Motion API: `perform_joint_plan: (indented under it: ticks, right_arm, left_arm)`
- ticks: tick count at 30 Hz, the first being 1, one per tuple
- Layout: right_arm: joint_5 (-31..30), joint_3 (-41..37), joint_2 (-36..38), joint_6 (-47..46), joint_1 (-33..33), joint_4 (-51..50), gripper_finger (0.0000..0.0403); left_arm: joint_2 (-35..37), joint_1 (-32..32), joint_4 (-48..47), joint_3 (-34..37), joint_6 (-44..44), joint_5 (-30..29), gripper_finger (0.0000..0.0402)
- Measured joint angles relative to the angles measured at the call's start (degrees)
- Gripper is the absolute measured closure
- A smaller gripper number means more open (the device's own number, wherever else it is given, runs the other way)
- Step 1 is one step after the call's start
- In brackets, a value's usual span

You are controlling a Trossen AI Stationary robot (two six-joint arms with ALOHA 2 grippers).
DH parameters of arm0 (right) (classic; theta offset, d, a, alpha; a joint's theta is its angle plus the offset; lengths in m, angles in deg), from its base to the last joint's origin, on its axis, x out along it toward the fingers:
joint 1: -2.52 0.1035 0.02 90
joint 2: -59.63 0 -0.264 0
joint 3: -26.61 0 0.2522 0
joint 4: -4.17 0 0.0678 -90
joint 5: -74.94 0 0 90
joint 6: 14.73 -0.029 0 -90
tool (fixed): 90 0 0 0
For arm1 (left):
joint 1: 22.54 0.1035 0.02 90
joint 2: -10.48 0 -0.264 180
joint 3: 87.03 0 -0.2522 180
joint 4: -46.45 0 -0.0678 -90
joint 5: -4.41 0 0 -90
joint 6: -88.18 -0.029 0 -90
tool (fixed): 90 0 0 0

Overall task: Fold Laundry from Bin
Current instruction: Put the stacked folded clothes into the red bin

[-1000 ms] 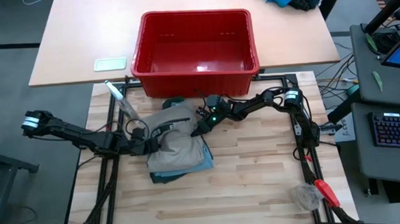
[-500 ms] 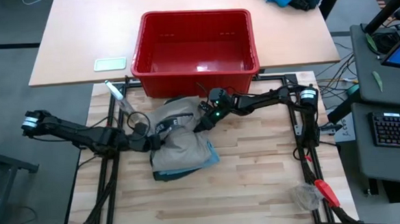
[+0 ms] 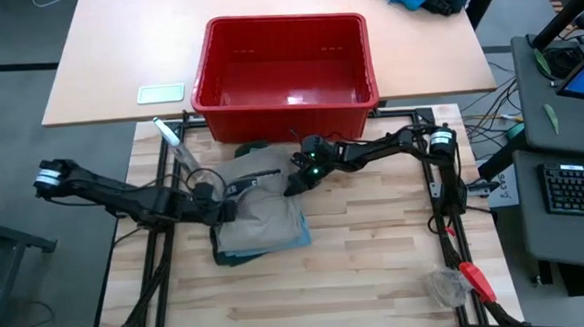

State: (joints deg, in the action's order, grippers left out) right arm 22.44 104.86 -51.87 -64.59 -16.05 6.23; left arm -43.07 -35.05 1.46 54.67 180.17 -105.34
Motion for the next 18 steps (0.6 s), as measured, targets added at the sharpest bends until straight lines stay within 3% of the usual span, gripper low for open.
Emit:
perform_joint_plan:
  ticks: [4,11,15,18]
  right_arm:
    - [1.33,0.00,0.30,-1.37,-0.51,-0.77,0.0338]
    - [7.33,-0.04,2.13,-2.06,-1.81,-7.95,0.0210]
    - [6.80,-0.11,2.67,-2.10,-1.56,-8.81,0.0132]
    - [2.86,-0.09,1.04,-2.06,-0.92,-8.55,0.0084]
  left_arm:
    - [-1.08,-0.02,0.28,1.33,1.25,0.35,0.0366]
    - [-1.39,-0.02,0.45,1.62,1.98,0.86,0.0366]
    - [-1.45,-0.02,0.65,1.69,2.76,0.99,0.0366]
    - [-1.47,-0.02,0.71,1.71,2.96,1.03,0.0366]
